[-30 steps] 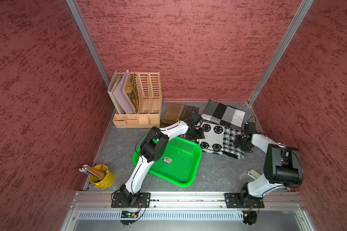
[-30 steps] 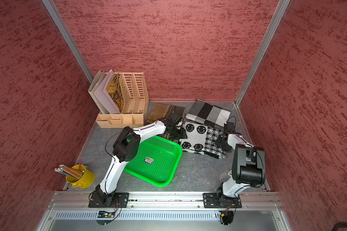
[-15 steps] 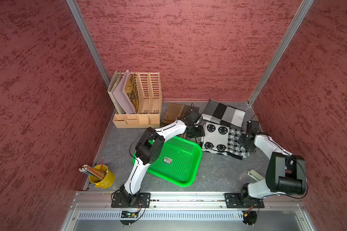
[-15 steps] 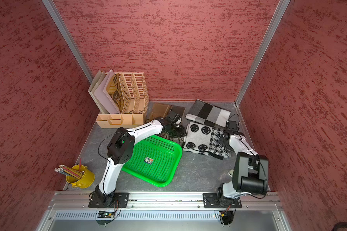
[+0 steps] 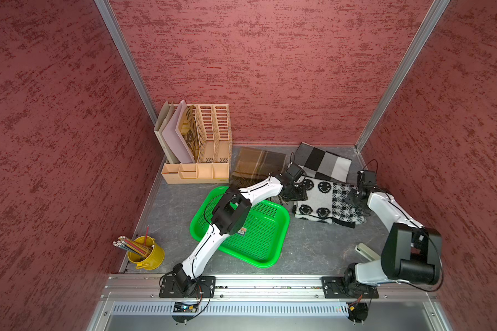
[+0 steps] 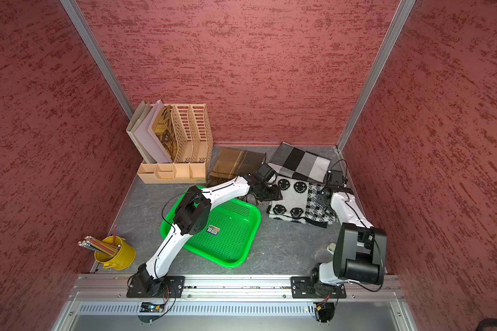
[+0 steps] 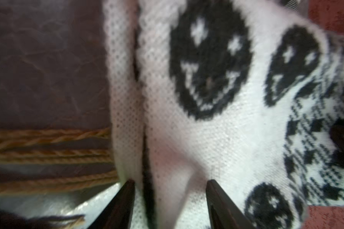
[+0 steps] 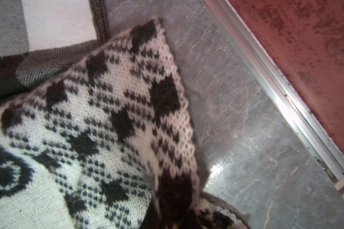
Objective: Put the folded scarf in the basket
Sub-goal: Pick up the scarf at the center of the board.
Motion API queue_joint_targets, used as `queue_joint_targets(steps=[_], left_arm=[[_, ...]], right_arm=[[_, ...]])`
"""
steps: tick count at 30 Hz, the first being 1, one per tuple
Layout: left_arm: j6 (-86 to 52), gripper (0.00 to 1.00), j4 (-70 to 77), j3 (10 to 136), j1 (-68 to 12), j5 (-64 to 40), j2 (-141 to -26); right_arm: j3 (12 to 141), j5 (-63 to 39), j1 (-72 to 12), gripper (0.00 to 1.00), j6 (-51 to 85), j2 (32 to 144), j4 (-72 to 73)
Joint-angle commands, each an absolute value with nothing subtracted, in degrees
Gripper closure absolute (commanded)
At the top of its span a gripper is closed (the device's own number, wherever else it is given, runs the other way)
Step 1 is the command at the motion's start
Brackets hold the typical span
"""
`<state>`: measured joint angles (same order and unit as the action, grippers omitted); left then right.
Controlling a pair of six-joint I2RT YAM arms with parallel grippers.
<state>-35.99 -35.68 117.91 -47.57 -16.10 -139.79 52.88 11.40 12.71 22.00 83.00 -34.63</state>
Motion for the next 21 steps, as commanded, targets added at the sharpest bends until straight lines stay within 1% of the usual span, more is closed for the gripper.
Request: queue_joint_targets(steps=[1,4,10,15,18,21], left_arm=[[-34.54,0.39,-35.76,119.88,-47.81,-12.95,-139.77],[-34.48,0.39,-34.66,120.68,-47.94,-12.93,-140.64],[-31.47,0.39,-34.66,126.23,-48.6,-11.21,-144.69],[-28.76,0.37,-35.85,130.29,-48.19,-7.64,-147.96],[-27.73,0.36,-35.1,132.55,-47.74,-8.26,-150.17],[-26.98,0.35,-38.13,138.99,-47.64,-11.32,-154.19]], right_arm=[[53.89,14.07,14.67,1.0,21.47,85.02,-34.16],[54.54,13.77,14.69,1.0,21.62,86.24,-33.59],[54.52,16.7,15.74,1.0,21.35,87.38,-33.65],[54.49,14.8,16.24,1.0,21.79,87.24,-33.13],[54.14,13.98,16.19,1.0,21.97,87.5,-32.67],[53.78,13.58,16.18,1.0,22.1,87.78,-32.4]])
